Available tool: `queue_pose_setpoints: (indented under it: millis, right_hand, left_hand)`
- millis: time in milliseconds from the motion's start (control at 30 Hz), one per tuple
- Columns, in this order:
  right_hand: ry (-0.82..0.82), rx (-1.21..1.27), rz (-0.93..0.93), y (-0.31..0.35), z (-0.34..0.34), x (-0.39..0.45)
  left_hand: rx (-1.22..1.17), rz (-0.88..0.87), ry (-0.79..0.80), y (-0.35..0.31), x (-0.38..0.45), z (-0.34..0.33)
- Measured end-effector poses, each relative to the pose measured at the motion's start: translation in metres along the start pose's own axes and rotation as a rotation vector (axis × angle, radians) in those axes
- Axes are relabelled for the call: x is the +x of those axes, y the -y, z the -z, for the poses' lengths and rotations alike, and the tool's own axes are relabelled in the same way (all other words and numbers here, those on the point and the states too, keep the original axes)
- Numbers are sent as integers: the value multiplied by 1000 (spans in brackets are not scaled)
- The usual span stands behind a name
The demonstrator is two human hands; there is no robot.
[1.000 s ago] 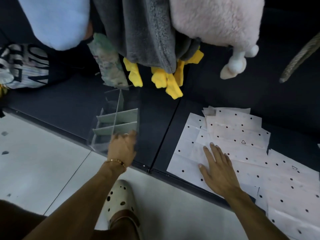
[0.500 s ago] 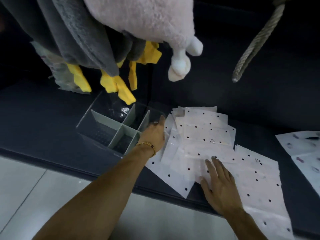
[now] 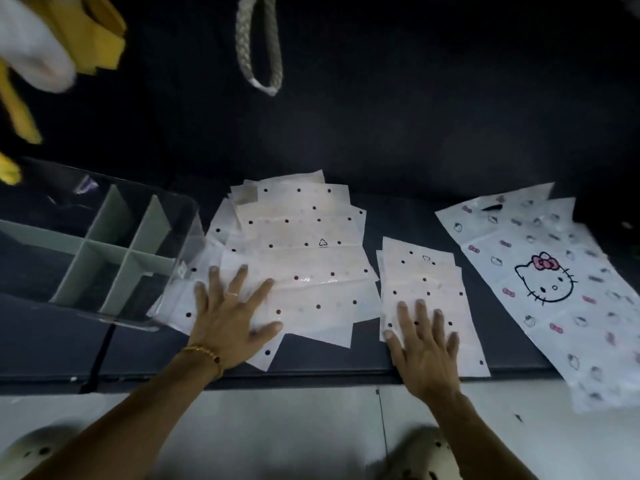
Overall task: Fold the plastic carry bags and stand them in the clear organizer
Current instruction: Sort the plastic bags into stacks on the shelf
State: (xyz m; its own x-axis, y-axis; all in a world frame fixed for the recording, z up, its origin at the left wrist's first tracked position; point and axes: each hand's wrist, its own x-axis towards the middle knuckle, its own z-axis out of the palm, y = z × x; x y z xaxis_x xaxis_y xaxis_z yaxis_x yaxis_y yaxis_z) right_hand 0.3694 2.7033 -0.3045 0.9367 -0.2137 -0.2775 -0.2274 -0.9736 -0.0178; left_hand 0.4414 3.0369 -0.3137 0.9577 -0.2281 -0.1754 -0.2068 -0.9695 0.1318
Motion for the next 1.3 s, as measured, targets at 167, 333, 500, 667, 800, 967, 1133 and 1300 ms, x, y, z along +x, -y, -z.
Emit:
queue_pose_setpoints:
  millis: [167,333,500,667,800,967,1133,1300]
  right_hand:
    - [-1,-5,-44,-36,21,36]
    - [-177,227,66,-10,38,44]
    - [53,89,358,59,30,31]
    - [15,104,382,114,10,9]
    - [-168,170,308,112,29,37]
    - [30,148,44,84,51,76]
    - [33,13,229,79,46,45]
    - [83,-45,474,75,47,26]
  left_hand:
    - [-52,38,-6,-30,-6,-6]
    - [-135,47,2,-75,-13,-6]
    - [-194,153,-164,-43,-12,14]
    - [-305,165,-59,2,-35,2]
    - [-328,155,-82,-14,-51,-10]
    - [-299,174,-68,-47,-52,-17]
    - [-347,188,-68,-83,-47,-11]
    - [-242,106,-45,-64,-47,2]
